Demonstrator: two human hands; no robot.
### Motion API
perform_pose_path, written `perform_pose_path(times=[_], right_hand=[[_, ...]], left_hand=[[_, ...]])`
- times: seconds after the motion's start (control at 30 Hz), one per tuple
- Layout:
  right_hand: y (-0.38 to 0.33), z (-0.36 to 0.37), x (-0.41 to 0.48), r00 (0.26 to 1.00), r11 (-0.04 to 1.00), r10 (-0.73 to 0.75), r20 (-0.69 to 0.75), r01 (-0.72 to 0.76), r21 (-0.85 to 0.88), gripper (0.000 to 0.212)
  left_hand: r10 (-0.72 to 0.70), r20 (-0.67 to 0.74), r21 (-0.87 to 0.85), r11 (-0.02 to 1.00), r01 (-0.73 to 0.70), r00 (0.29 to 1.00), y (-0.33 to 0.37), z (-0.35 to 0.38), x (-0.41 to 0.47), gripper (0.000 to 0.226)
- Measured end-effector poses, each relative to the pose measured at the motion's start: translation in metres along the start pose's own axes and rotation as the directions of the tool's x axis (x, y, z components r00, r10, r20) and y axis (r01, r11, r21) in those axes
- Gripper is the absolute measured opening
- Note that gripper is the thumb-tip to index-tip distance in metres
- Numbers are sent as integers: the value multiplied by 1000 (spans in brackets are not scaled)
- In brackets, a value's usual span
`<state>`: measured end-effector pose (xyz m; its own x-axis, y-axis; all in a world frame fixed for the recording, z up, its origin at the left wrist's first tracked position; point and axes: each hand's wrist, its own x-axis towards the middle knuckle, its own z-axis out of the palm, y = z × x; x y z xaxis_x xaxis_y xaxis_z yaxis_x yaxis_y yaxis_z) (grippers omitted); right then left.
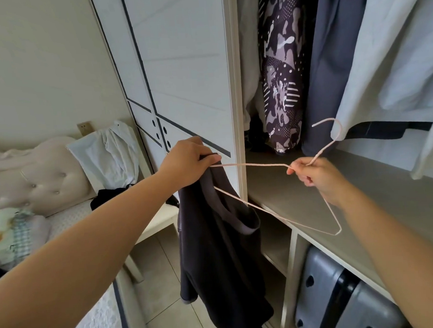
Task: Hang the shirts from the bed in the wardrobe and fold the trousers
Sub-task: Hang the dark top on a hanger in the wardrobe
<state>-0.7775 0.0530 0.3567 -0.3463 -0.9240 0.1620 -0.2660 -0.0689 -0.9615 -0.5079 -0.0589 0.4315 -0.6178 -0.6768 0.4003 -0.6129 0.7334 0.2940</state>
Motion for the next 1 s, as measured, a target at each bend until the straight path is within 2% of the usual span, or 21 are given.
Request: perform_pose_path(times=[0.07, 0.17, 0.27, 0.37, 0.5, 0.57, 0.67, 0.77, 0.87, 1.0], right_hand=[[-2, 0, 3, 1000, 1000, -7, 8, 7, -3, 32], [-4, 3, 6, 999, 999, -34, 30, 34, -9, 32], [-7, 6, 7, 997, 997, -57, 50, 59, -47, 33], [-15, 9, 8, 993, 975, -98, 64, 108, -193, 30], [-35, 21, 9, 974, 916, -153, 169, 204, -347, 29], [-39, 26, 11, 975, 921, -169, 145, 208, -330, 30], [-37, 24, 13, 990, 975, -120, 71, 131, -180, 32], [-33, 22, 12, 997, 995, -59, 42, 63, -83, 31], [-37, 33, 8, 994, 994, -60, 89, 67, -81, 34], [-40, 61, 6, 979, 976, -67, 191, 104, -193, 35]], left_hand=[[44, -14, 6, 999, -44, 999, -1, -1, 0, 29], [113, -56, 118, 987, -106, 992, 4, 2, 1, 29], [68, -63, 7, 998, -68, 996, 7, 5, 4, 23], [18, -26, -101, 995, -20, 999, 10, 3, 8, 21], [78, 97, -144, 988, -64, 992, 30, 4, 12, 30], [85, 144, -115, 991, -68, 986, 35, 5, 14, 31], [55, 167, -42, 998, -48, 984, 32, 1, 14, 33], [47, 160, -50, 998, -40, 986, 28, -2, 13, 33], [65, 192, -79, 996, -51, 979, 29, -4, 15, 33], [87, 215, -73, 995, -73, 973, 38, 1, 20, 35]])
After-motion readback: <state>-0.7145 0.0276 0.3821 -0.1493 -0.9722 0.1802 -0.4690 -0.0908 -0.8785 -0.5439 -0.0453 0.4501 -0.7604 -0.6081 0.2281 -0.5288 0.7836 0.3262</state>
